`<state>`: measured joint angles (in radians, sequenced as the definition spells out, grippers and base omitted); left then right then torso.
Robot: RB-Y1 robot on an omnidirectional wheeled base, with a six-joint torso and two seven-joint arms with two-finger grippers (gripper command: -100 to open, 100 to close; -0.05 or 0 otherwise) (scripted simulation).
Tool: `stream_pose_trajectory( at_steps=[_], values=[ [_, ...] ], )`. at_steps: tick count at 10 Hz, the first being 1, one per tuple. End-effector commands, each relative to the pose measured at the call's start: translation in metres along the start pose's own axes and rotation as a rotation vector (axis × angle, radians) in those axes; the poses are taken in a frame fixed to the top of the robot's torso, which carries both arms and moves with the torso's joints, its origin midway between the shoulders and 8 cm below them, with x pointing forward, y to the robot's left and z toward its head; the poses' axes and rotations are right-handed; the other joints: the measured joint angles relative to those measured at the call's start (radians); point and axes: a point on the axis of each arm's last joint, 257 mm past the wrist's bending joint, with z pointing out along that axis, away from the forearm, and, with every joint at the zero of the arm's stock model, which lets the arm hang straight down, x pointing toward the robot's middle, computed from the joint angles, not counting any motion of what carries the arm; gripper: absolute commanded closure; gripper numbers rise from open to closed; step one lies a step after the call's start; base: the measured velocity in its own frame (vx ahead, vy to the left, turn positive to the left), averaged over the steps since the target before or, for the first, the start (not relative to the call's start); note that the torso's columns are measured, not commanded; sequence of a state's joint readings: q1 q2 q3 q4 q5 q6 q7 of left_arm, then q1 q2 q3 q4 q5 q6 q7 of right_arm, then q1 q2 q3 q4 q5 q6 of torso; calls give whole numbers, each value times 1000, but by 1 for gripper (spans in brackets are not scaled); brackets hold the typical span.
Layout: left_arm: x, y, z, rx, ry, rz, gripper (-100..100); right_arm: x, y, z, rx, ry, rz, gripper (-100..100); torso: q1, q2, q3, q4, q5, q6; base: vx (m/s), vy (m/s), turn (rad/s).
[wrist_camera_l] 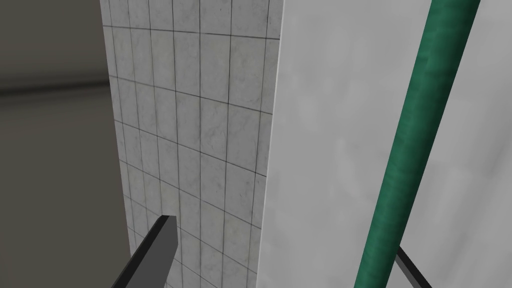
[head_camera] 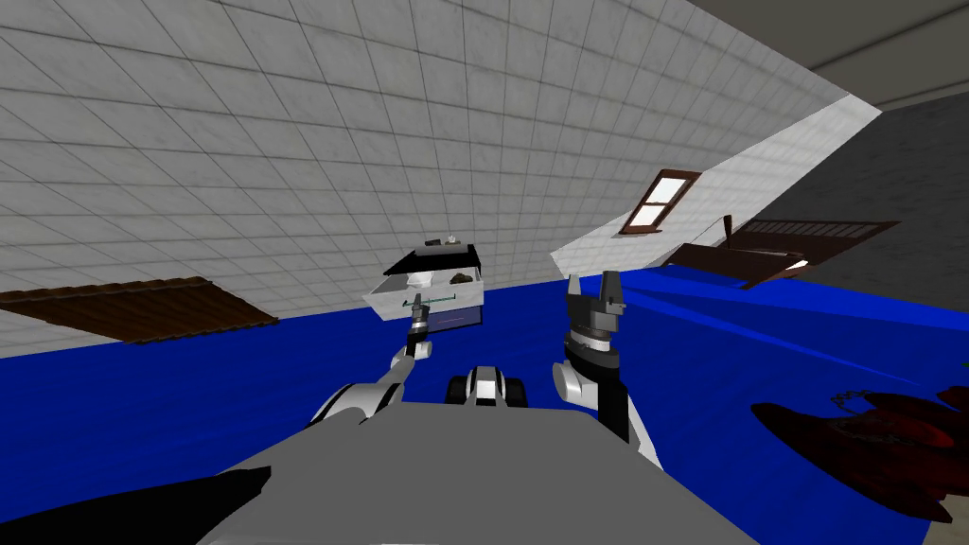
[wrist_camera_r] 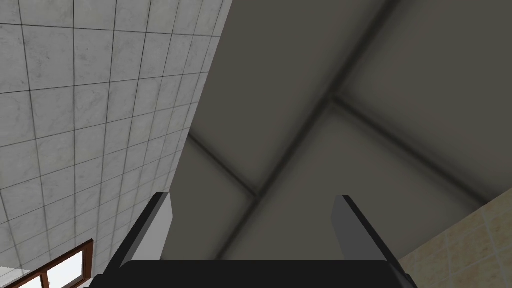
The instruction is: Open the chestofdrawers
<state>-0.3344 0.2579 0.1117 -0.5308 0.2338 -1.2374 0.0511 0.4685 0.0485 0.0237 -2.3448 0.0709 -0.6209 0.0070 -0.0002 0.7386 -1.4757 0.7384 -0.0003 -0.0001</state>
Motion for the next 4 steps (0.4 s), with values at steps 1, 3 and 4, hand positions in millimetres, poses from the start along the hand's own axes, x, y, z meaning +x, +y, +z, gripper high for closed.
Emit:
stream_pose_trajectory(
  at_steps=[1,3,4],
  values=[
    [0,0,0,-1,0,0,0,0,0,0,0,0,0,0,0,0,0,0,0,0,0,0,0],
    [0,0,0,-1,0,0,0,0,0,0,0,0,0,0,0,0,0,0,0,0,0,0,0],
    [0,0,0,-1,0,0,0,0,0,0,0,0,0,0,0,0,0,0,0,0,0,0,0]
  ],
)
